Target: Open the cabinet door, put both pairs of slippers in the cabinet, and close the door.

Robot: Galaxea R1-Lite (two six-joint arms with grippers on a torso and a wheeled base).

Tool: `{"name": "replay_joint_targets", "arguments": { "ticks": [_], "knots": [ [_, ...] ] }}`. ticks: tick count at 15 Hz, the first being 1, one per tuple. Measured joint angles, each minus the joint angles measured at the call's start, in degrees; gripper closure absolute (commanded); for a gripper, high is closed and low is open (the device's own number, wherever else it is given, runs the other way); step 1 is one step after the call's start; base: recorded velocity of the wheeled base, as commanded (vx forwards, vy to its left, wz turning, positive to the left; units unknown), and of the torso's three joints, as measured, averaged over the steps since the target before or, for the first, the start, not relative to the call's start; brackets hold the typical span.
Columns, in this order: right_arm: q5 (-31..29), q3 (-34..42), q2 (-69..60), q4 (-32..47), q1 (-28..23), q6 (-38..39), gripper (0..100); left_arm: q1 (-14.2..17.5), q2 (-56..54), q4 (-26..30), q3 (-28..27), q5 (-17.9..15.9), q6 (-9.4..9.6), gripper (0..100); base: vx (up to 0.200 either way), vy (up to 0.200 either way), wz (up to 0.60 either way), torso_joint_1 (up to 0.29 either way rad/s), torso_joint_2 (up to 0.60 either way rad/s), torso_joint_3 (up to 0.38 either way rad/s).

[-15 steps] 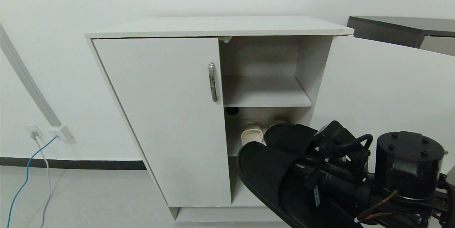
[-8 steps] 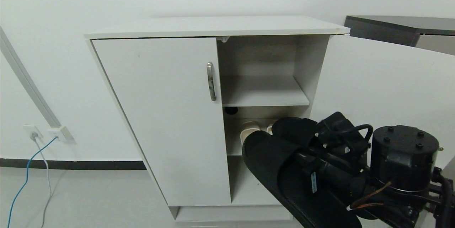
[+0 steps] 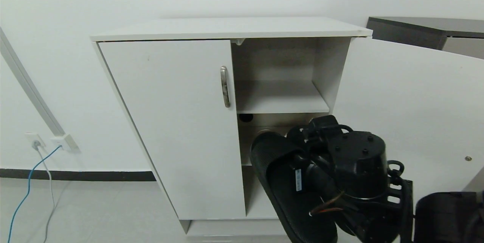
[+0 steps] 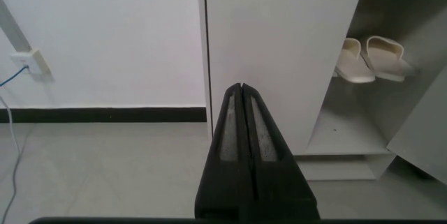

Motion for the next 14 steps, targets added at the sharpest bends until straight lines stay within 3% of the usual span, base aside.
{"name": "replay_joint_targets", "arguments": {
  "ticks": [7,14],
  "knots": [
    [-9.8,-22.2,6.6,29.2,0.6,11.8,100,0.0,0.0,0.0,0.0,0.0,0.0,100,0.0,0.0,0.0,0.0,0.0,0.0],
    [-11.7,-33.4,10.1,32.8,-0.7,10.2,100,0.0,0.0,0.0,0.0,0.0,0.0,100,0.0,0.0,0.0,0.0,0.0,0.0]
  ]
}}
